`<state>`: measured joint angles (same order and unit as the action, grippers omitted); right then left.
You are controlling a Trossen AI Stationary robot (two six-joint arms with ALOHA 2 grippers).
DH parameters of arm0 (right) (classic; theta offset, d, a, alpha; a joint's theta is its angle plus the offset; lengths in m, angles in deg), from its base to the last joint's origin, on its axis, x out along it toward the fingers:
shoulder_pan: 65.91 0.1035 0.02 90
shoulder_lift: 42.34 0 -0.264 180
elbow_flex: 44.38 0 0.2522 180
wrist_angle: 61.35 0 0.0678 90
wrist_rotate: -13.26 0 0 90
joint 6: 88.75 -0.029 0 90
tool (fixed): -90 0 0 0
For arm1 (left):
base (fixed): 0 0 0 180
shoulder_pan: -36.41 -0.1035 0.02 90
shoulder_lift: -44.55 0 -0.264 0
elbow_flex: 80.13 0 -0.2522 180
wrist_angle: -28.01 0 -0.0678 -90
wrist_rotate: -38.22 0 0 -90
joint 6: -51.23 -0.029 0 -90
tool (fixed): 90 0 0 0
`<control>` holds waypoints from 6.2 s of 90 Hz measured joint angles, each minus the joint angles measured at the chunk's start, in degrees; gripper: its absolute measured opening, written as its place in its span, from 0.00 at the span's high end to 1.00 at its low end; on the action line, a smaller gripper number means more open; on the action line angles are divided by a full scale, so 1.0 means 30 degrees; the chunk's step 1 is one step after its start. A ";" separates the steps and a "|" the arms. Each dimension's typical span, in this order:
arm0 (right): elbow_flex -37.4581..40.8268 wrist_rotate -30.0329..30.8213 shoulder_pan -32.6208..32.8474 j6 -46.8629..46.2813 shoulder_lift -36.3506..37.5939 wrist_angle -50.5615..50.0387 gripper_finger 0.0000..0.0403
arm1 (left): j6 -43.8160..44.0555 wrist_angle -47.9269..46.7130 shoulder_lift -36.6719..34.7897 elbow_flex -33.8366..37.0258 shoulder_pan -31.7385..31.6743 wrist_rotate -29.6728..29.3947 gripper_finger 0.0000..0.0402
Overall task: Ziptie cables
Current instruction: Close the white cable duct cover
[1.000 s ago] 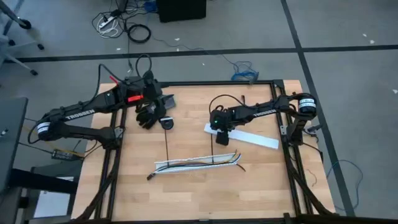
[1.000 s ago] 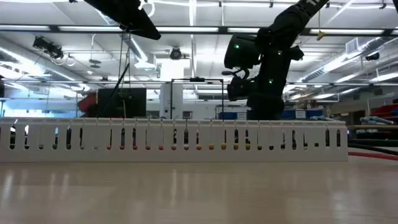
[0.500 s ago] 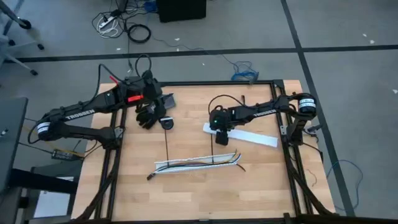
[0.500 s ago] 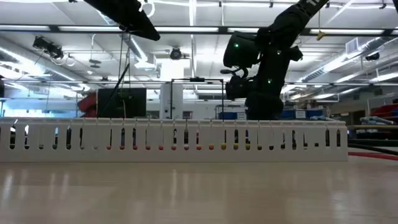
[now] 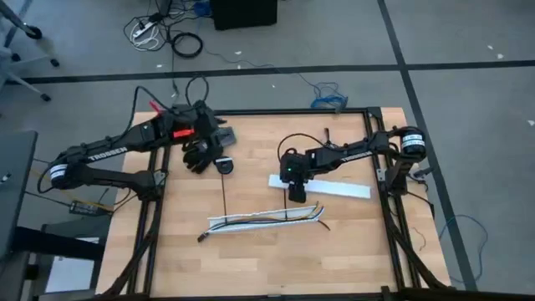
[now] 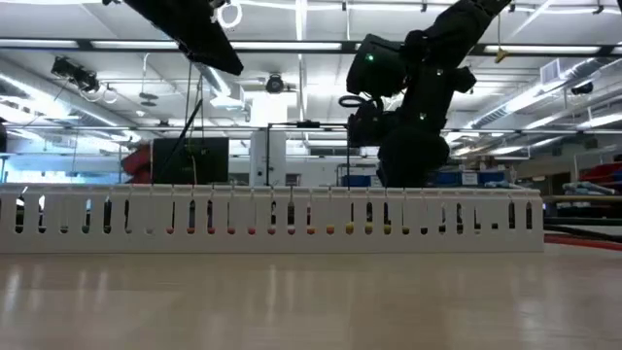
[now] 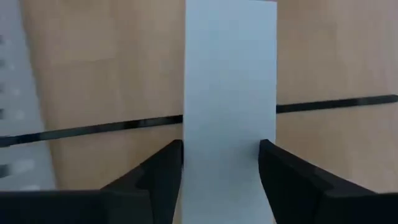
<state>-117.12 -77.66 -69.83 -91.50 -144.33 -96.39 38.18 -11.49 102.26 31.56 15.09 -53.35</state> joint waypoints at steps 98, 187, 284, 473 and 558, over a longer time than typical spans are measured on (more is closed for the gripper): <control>-0.0015 0.1763 0.0661 -0.0242 -0.0007 -0.0223 0.29 | -0.0819 0.2163 0.2389 0.0153 0.1158 0.3859 0.51; 0.0000 0.0364 0.0544 0.0606 0.0051 -0.0568 0.31 | -0.1848 0.1346 0.2382 0.0153 0.1143 0.3651 0.51; -0.0226 0.0244 0.0056 -0.0141 -0.0036 -0.1494 0.30 | -0.1926 0.1196 0.2374 0.0153 0.1141 0.3254 0.51; 0.0520 0.0453 0.0217 -0.0265 -0.0048 -0.0608 0.40 | -0.1642 0.1179 0.2374 0.0160 0.1143 0.3240 0.51; -0.1965 0.1036 0.0584 0.1145 -0.0007 -0.1716 0.41 | -0.2024 -0.0124 0.2374 0.0160 0.0866 0.2493 0.51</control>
<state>-123.02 -74.56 -68.07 -88.06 -144.35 -101.54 32.11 -11.86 109.39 32.04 17.69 -45.87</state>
